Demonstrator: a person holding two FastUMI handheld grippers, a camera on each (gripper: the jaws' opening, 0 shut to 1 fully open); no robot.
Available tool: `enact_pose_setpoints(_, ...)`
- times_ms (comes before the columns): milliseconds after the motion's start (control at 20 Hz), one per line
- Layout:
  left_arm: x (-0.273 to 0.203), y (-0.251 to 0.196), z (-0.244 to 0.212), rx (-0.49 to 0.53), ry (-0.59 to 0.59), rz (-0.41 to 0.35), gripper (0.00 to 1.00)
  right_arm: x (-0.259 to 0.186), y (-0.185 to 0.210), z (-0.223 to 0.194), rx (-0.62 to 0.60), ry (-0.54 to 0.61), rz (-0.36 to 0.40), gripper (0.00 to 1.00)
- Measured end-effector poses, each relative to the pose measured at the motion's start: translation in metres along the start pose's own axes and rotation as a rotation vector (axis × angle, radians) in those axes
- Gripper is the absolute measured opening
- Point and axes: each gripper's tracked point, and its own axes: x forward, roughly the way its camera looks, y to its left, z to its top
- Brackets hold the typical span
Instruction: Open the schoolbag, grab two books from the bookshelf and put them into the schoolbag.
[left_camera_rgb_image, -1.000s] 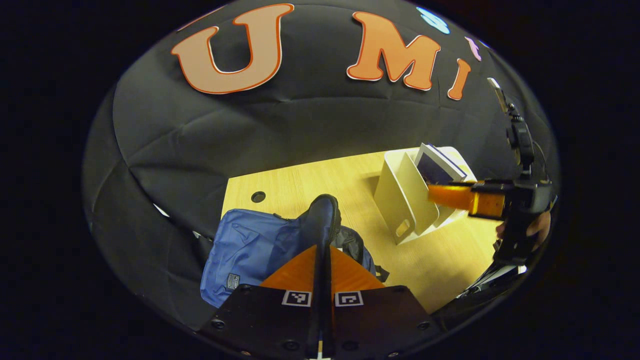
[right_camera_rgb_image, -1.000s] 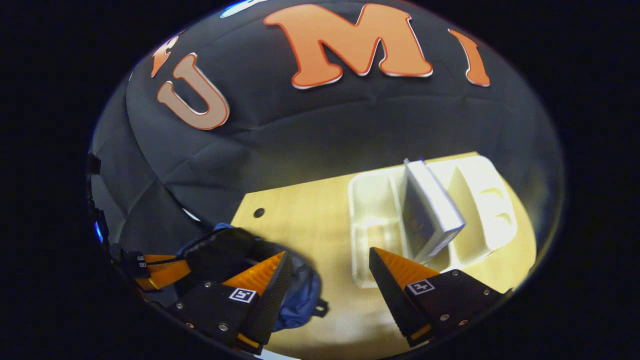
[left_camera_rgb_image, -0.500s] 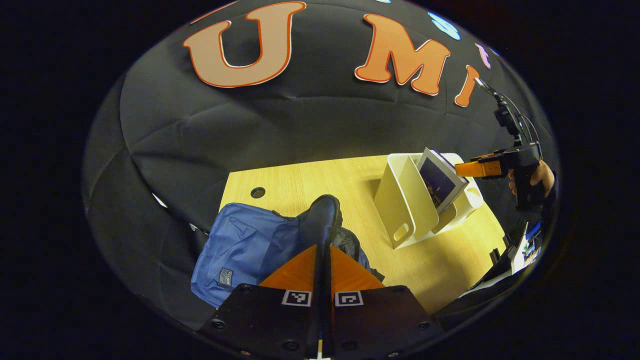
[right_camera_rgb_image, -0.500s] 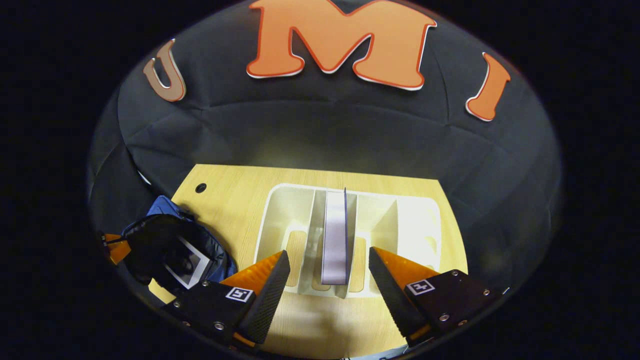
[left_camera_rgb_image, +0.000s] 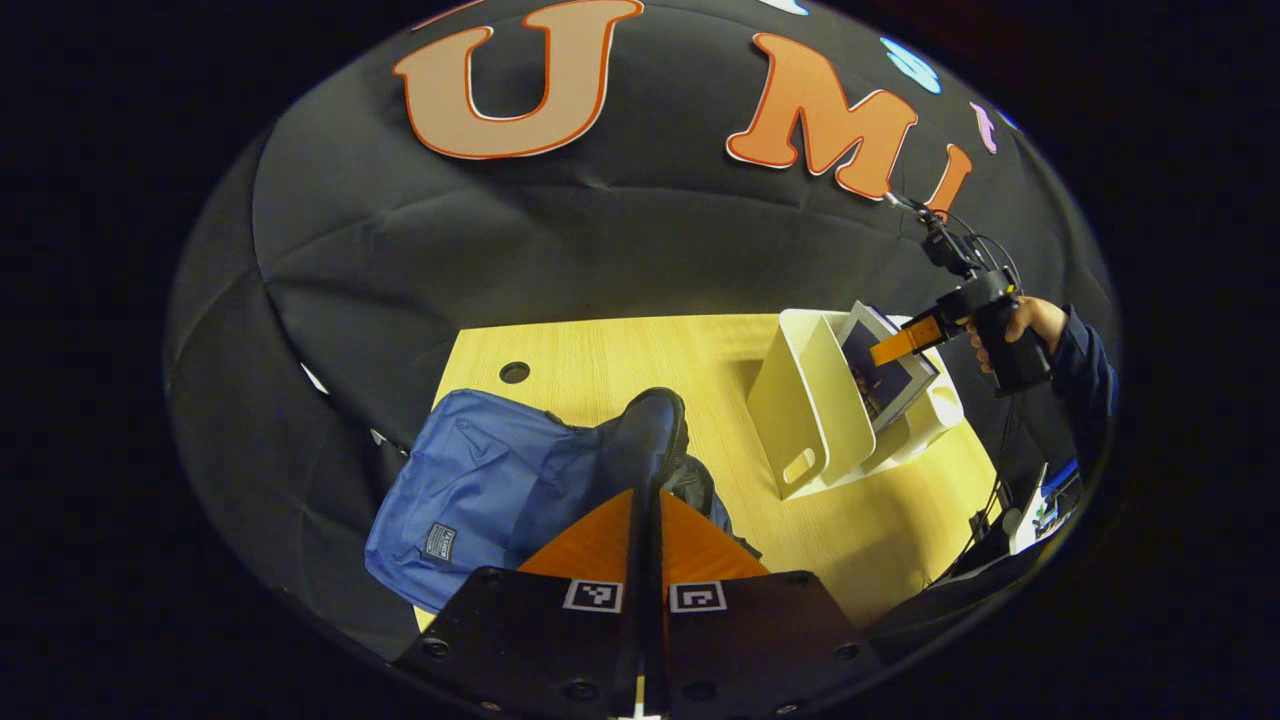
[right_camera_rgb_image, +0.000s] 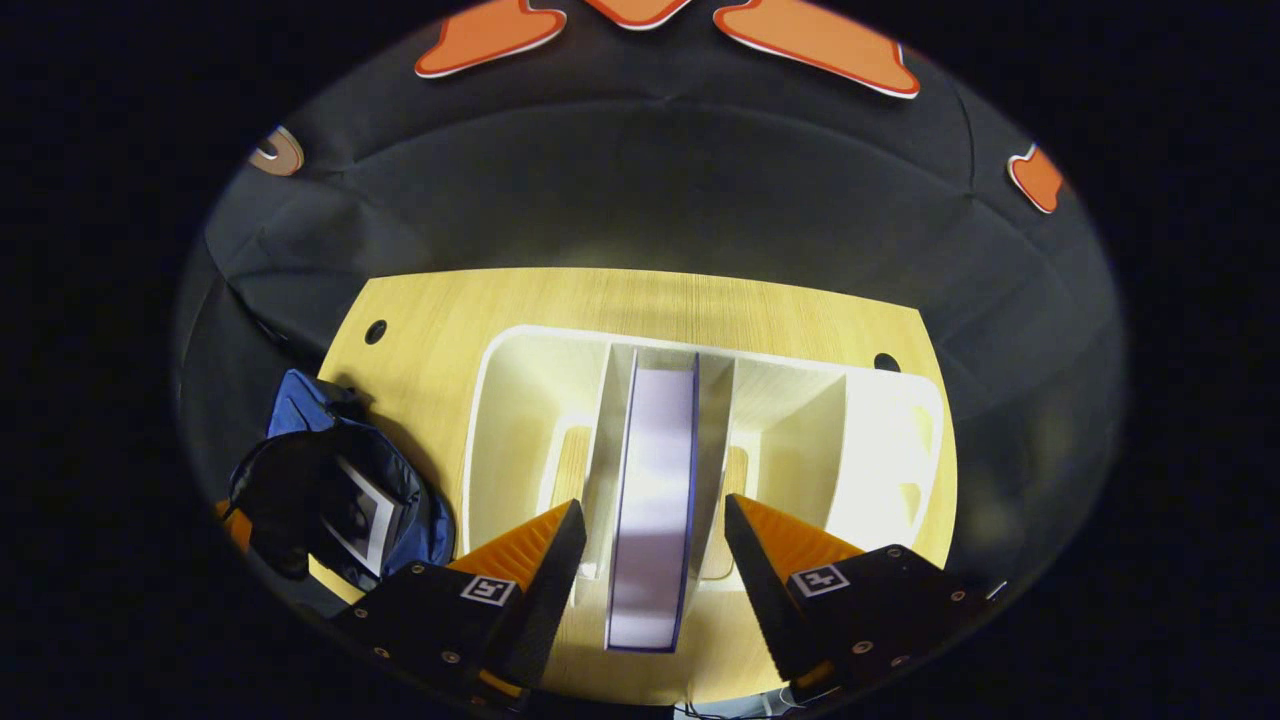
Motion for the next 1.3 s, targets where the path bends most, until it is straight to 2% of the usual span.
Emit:
enact_pose_setpoints(150,0.0,-0.001,0.0,-0.003,-0.007,-0.005,0.03,0.009,0.005,-0.002,-0.016,0.037,-0.002,0.7)
enact_pose_setpoints(200,0.0,0.0,0.0,-0.006,-0.006,-0.007,0.03,0.013,0.006,-0.005,-0.028,0.053,-0.003,0.58)
enact_pose_setpoints(250,0.001,0.001,-0.001,-0.007,-0.006,-0.009,0.03,0.015,0.006,-0.008,-0.037,0.068,-0.014,0.62)
enact_pose_setpoints(450,0.0,0.0,-0.001,-0.017,-0.012,-0.017,0.03,0.018,0.008,-0.014,-0.049,0.112,-0.022,0.45)
enact_pose_setpoints(800,-0.004,0.001,-0.006,-0.031,-0.025,-0.04,0.03,-0.017,-0.005,-0.015,-0.03,0.115,0.017,0.37)
enact_pose_setpoints(850,-0.003,0.0,-0.007,-0.032,-0.026,-0.044,0.03,-0.027,-0.007,-0.014,-0.029,0.105,0.026,0.29)
enact_pose_setpoints(900,-0.004,-0.001,-0.006,-0.033,-0.028,-0.049,0.03,-0.039,-0.009,-0.011,-0.028,0.091,0.032,0.37)
enact_pose_setpoints(1150,-0.006,-0.004,-0.008,-0.031,-0.035,-0.061,0.03,-0.109,-0.014,0.002,-0.031,-0.013,0.076,0.36)
enact_pose_setpoints(1300,-0.008,-0.003,-0.009,-0.029,-0.036,-0.06,0.03,-0.149,-0.008,0.006,0.018,-0.071,0.157,0.37)
